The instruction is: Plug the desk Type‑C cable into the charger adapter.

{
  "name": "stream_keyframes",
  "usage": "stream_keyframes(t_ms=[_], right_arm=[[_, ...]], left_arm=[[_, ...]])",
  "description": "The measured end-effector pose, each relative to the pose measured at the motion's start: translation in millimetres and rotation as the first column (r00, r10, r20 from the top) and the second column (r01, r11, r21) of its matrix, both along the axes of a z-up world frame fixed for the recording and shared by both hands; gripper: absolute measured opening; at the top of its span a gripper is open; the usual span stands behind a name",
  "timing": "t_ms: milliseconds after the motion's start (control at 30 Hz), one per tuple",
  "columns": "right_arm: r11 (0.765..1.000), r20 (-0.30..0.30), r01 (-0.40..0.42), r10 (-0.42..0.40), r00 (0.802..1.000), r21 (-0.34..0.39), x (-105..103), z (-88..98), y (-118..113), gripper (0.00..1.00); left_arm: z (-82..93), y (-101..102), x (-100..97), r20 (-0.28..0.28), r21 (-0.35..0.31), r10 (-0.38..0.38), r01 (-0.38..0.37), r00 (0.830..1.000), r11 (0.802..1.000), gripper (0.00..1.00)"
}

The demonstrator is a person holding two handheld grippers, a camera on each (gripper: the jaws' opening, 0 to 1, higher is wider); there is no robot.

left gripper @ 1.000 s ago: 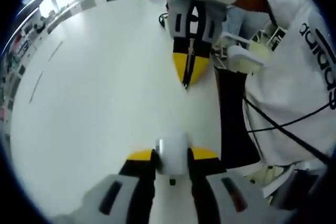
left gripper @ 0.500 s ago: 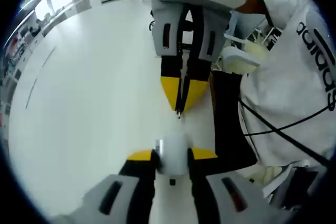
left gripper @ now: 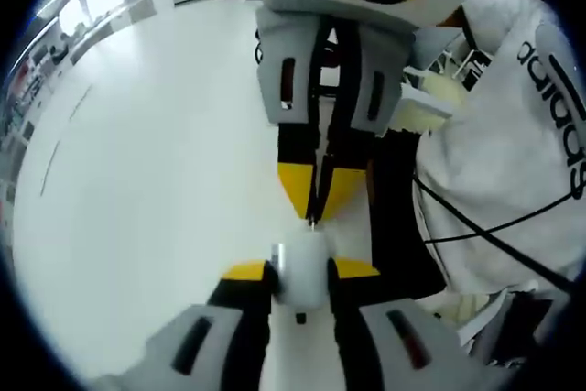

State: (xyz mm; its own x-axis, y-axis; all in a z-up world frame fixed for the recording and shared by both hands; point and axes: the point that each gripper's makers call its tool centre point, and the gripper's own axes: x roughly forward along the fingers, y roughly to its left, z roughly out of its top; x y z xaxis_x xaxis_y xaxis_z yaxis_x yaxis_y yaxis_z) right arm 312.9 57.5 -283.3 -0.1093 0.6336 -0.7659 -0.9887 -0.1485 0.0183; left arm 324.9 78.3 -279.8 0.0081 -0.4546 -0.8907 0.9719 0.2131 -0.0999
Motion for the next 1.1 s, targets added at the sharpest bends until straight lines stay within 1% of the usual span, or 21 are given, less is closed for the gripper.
stream_keyframes(t_ms=[233, 367, 533, 867, 1033, 1100], right_arm=[[1.0, 0.004, 0.001, -0.001, 1.0, -0.01, -3, -0.8, 0, 0.02], [1.0, 0.005, 0.0, 0.0, 1.0, -0.021, -1, -1.0, 2, 0.02], [1.0, 0.006, 0.003, -0.003, 1.0, -0.027, 0, -1.3, 3, 0.02], [0.998, 0.006, 0.011, -0.011, 1.0, -0.061, -2, -1.2, 5, 0.02], [0.998, 0.007, 0.012, -0.012, 1.0, -0.063, -3, -1.2, 3, 0.02], [0.999, -0.005, 0.006, -0.006, 1.0, -0.046, -4, -1.2, 2, 0.03]], left_arm=[[0.3, 8, 9.7, -0.003, -0.008, 0.005, -0.005, 1.0, 1.0, 0.23], [0.2, 12, 14.9, -0.002, 0.0, 0.002, -0.002, 1.0, 1.0, 0.23], [-0.3, 8, 10.8, 0.001, 0.004, -0.009, 0.009, 1.0, 1.0, 0.23], [-2.3, 0, 1.9, 0.017, 0.046, -0.03, 0.029, 0.999, 0.999, 0.23], [-2.5, -3, -2.1, 0.019, 0.043, -0.029, 0.028, 0.999, 0.999, 0.24], [-2.4, -6, -5.7, 0.021, 0.034, -0.036, 0.035, 0.999, 0.999, 0.24]])
